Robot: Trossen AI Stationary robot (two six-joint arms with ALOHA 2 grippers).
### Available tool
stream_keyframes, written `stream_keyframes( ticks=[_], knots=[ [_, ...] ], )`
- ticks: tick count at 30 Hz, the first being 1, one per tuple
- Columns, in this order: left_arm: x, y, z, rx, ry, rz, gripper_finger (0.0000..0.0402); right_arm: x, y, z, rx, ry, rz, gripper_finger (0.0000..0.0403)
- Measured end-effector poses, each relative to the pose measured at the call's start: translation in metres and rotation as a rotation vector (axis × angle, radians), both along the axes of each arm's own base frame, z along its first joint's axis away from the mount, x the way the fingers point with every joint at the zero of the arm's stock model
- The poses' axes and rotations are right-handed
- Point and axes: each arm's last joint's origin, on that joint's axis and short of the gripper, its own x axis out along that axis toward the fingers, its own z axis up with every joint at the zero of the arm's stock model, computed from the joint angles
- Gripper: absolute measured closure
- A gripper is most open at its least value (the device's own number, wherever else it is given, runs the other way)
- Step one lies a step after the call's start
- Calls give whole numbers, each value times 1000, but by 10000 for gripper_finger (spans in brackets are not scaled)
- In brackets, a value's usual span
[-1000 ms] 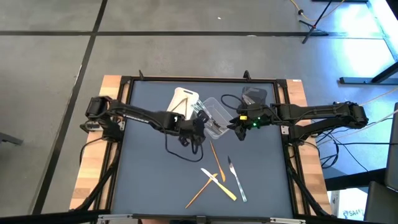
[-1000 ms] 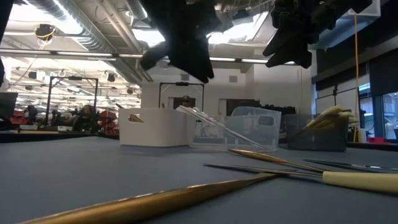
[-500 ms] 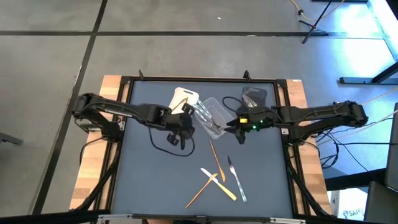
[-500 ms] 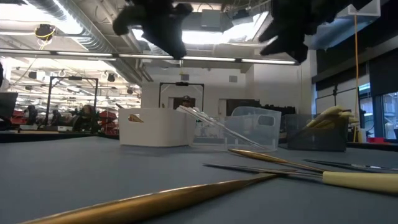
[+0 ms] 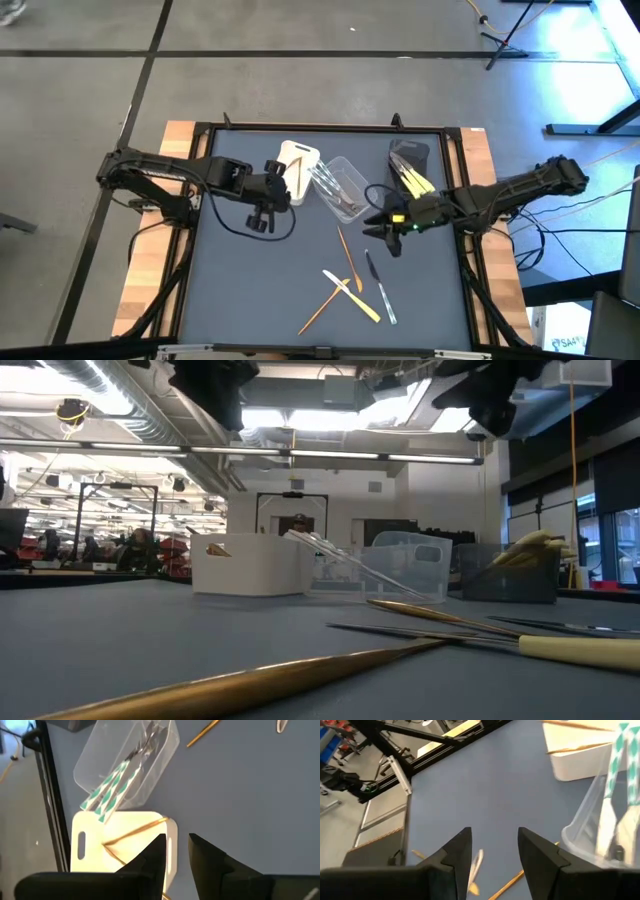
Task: Sort silverware by color (type)
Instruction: Put the yellow knife into the black bin
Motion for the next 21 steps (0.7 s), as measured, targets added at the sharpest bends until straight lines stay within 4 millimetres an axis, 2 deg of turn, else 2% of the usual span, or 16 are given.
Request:
stream_keyframes(
  ticks=[14, 21],
  knots=[
    [1, 0, -1, -3, 7, 3, 326, -23, 62, -3, 14, -34, 19, 256],
    [1, 0, -1, -3, 3, 3, 326, -22, 99, -11, 41, -101, 75, 256]
  ],
)
